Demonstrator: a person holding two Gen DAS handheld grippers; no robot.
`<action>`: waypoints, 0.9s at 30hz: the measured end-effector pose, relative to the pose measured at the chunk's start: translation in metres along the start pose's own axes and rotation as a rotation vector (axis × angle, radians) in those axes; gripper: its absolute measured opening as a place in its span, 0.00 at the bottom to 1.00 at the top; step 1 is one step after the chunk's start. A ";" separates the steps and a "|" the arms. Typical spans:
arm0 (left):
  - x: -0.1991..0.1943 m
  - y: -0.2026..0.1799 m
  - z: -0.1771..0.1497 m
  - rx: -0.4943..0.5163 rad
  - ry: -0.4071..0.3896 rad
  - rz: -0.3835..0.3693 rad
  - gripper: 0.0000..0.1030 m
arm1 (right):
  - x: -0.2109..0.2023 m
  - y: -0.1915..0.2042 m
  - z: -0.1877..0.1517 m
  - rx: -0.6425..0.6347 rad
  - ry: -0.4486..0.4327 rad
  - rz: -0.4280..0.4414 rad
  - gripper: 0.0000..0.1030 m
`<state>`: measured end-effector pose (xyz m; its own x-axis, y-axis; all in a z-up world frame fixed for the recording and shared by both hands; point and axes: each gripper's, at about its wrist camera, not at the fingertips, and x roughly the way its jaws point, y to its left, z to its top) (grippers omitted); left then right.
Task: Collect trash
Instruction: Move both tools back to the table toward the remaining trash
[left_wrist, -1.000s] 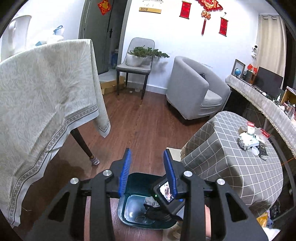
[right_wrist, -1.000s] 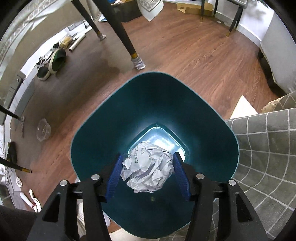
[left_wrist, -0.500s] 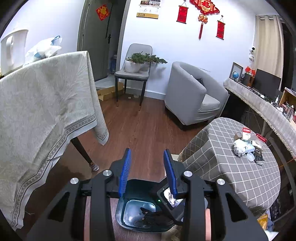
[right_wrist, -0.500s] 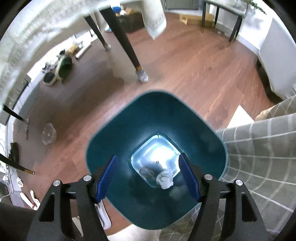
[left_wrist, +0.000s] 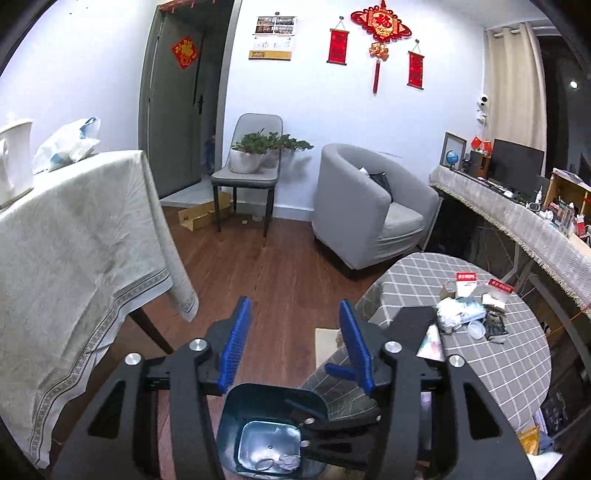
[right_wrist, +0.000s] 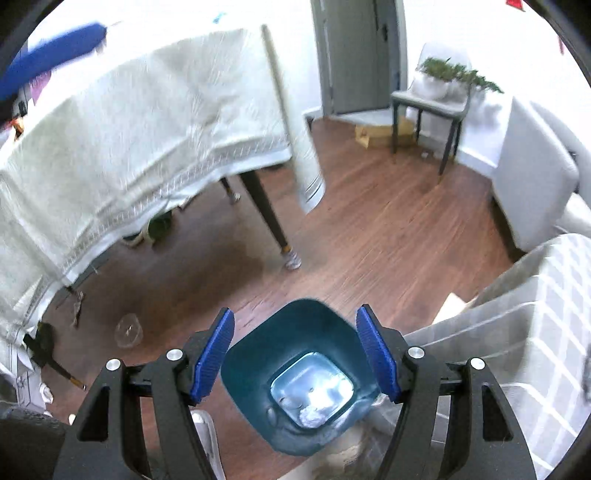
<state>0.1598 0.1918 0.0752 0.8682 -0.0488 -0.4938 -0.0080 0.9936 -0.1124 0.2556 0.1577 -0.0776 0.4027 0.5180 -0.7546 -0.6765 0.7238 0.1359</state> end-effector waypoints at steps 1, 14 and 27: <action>0.001 -0.004 0.001 0.001 -0.002 -0.007 0.56 | -0.008 -0.005 0.000 0.003 -0.016 -0.018 0.68; 0.028 -0.053 0.007 0.027 -0.003 -0.032 0.77 | -0.077 -0.081 -0.017 0.107 -0.136 -0.172 0.70; 0.084 -0.112 -0.004 0.047 0.078 -0.133 0.87 | -0.131 -0.160 -0.055 0.232 -0.149 -0.367 0.78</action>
<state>0.2321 0.0759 0.0430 0.8190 -0.1864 -0.5426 0.1292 0.9814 -0.1421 0.2774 -0.0514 -0.0362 0.6857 0.2558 -0.6814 -0.3233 0.9458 0.0297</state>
